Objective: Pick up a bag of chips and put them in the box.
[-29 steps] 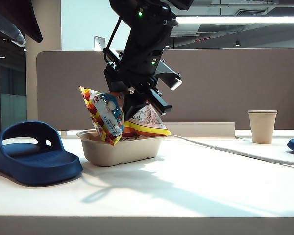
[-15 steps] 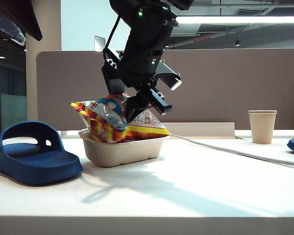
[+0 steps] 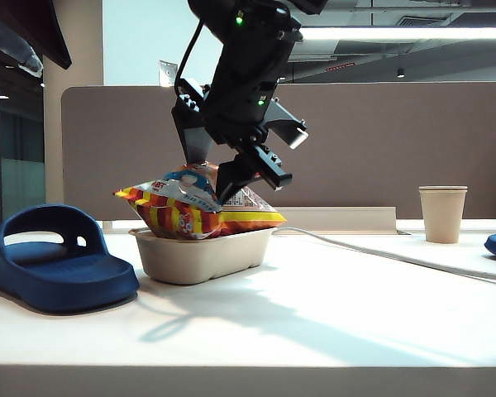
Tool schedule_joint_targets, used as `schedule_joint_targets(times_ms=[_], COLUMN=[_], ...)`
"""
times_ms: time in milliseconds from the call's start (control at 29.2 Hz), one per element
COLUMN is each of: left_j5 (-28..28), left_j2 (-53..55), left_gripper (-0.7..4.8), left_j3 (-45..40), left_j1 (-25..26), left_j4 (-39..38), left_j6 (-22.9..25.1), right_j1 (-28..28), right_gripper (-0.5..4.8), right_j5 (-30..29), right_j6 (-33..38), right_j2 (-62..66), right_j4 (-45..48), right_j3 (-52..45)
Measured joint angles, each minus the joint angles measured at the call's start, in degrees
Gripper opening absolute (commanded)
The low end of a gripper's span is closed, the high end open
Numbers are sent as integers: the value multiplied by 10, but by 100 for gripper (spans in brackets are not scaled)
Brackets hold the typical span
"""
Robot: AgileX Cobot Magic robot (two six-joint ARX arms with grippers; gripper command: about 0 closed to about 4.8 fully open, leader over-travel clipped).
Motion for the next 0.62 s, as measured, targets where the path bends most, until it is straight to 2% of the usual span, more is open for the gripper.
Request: schedule_joint_targets(times_ms=[446,617], left_j5=[0,0], left_j2=[0,0], left_gripper=[215,215], left_j3=[0,0], left_j1=[0,0], left_j4=[0,0], left_j6=[0,0], right_j1=[-7,-8], right_gripper=[276,288], right_j5=[2,43], right_j6=[-9,-38], right_j2=[-23,-46], right_j4=[-18,-54], right_j3=[0,0])
